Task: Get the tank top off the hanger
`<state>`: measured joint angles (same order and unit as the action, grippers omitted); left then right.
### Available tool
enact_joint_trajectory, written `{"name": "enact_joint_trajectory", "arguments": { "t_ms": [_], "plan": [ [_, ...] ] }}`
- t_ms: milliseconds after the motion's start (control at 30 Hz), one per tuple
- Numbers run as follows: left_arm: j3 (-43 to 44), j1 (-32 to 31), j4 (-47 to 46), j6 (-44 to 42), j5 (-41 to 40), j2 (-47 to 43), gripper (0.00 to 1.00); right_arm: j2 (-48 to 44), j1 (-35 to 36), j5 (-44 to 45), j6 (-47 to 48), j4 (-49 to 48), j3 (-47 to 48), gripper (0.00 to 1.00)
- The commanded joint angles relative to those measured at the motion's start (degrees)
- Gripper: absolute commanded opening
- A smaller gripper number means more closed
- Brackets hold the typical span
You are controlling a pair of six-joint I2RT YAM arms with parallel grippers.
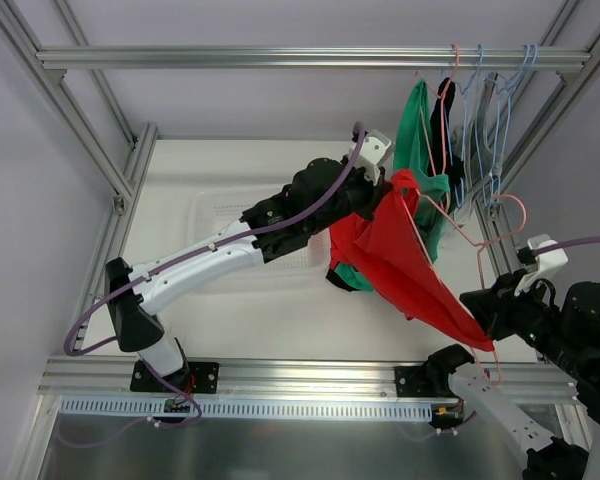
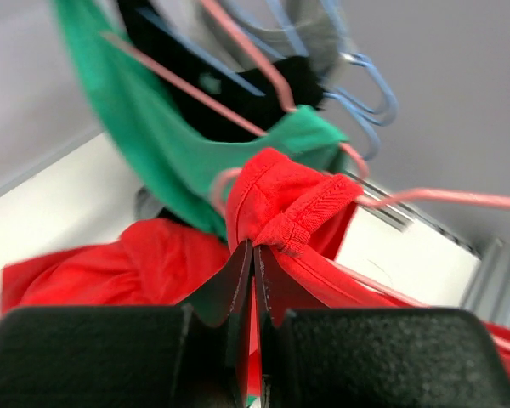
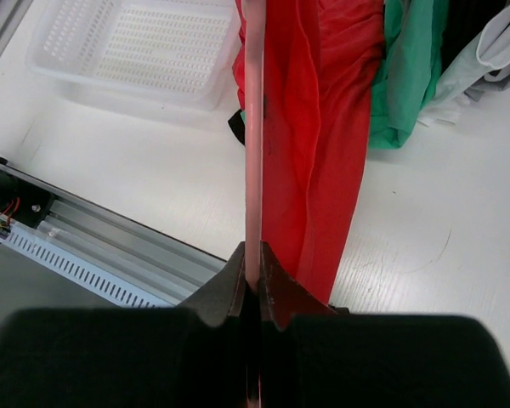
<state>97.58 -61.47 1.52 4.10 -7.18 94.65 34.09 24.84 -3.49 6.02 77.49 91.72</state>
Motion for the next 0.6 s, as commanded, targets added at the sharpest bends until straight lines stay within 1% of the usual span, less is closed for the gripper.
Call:
{"name": "enact_joint_trajectory", "arguments": {
  "t_ms": [0, 67, 133, 167, 200, 267, 300, 333, 367, 400, 467, 500, 533, 567],
  "plan": [
    [-1.69, -0.14, -3.1, 3.72, -15.03, -5.52, 0.0, -2.7, 0.03, 1.46, 1.27, 0.99, -0.49, 0.0],
    [-1.78, -0.14, -3.1, 4.17, -19.25, -7.28, 0.0, -5.77, 0.03, 3.13, 2.06, 3.18, 0.91, 0.0],
    [-0.38, -0.14, -3.01, 3.29, -18.4, -8.16, 0.0, -8.67, 0.12, 2.44, 2.41, 3.8, 3.36, 0.0],
    [0.5, -0.23, -2.84, 3.28, -17.09, -8.17, 0.0, -9.47, 0.29, 1.13, 2.59, 3.89, 4.33, 0.01],
    [2.07, -0.23, -2.58, 3.37, -16.12, -8.34, 0.0, -10.26, 0.3, -2.02, 2.85, 3.81, 5.3, 0.0],
    [4.19, -0.14, -1.87, 3.9, -14.01, -8.34, 0.0, -11.41, 1.0, -4.33, 3.38, 4.07, 9.16, 0.0],
    [7.07, -0.23, -1.78, 4.07, -10.09, -8.26, 0.0, -11.58, 1.35, -4.42, 3.47, 3.98, 10.65, 0.0],
    [8.92, -0.14, 0.83, 4.08, -7.26, -7.73, 0.0, -11.5, 2.05, -3.29, 3.3, 3.98, 12.24, 0.0],
    [10.68, -0.23, 1.81, 4.08, -3.84, -7.55, 0.0, -11.06, 2.49, -1.89, 2.95, 3.72, 15.56, 0.0],
    [13.92, -0.31, 2.69, 3.9, 4.63, -7.38, 0.0, -10.71, 3.19, 0.56, 2.94, 3.2, 17.07, 0.0],
    [15.88, -0.49, 4.72, 3.81, 14.6, -7.9, 0.0, -9.83, 3.81, 1.81, 2.86, -1.62, 19.8, 0.0],
    [15.54, -0.58, 4.72, 3.64, 19.87, -8.6, 0.0, -9.65, 3.99, 1.29, 2.86, -3.91, 20.16, 0.0],
    [14.75, -0.75, 4.72, 3.81, 30.1, -10.52, 0.0, -9.48, 3.99, 0.42, 3.12, -9.5, 20.25, 0.0],
    [13.61, -1.01, 4.81, 3.64, 34.21, -11.58, 0.0, -9.39, 4.07, -0.37, 3.47, -12.43, 20.08, 0.0]
  ]
}}
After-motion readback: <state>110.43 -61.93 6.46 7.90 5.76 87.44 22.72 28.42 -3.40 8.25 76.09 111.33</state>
